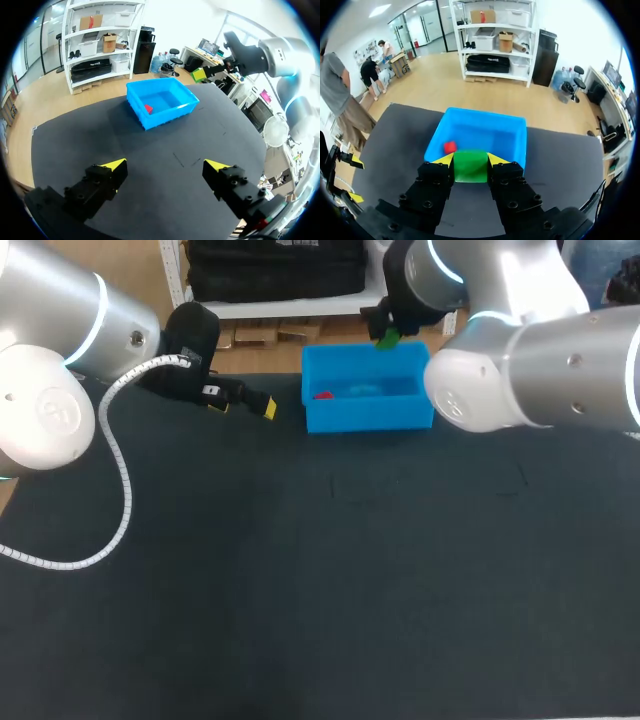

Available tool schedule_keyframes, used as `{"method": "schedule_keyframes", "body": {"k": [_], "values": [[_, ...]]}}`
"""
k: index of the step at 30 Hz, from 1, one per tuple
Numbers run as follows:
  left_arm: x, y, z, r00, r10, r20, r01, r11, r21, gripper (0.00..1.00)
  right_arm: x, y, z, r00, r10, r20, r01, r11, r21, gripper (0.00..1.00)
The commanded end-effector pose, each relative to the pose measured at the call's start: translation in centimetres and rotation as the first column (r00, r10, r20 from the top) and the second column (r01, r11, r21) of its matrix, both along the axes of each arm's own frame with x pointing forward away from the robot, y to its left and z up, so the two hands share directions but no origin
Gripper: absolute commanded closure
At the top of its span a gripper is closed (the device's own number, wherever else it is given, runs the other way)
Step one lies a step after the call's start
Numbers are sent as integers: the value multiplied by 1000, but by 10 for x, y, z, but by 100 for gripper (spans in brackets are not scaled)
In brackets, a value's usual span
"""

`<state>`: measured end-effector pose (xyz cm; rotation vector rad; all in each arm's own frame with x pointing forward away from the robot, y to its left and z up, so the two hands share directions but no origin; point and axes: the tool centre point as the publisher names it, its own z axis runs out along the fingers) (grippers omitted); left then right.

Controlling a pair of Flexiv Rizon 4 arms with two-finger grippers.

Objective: Use the left arm to pick the red cube and place it into the blue plastic box first, then use the right arm to grasp the green cube and put it into the same blue plastic box after the first action is fully finished.

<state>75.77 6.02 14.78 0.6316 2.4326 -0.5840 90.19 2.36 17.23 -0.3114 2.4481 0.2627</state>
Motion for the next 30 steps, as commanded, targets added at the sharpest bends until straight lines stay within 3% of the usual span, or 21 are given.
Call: {"method": "schedule_keyframes", "body": {"k": [1, 30], "values": [[-1, 0, -1, 1000, 0, 2, 0, 1000, -3, 0, 10, 1, 0, 1000, 5, -2, -5, 1000, -8, 100], [-1, 0, -1, 1000, 0, 2, 0, 1000, -3, 0, 44, -2, -19, 1000, 27, 3, -26, 997, -76, 100]]}}
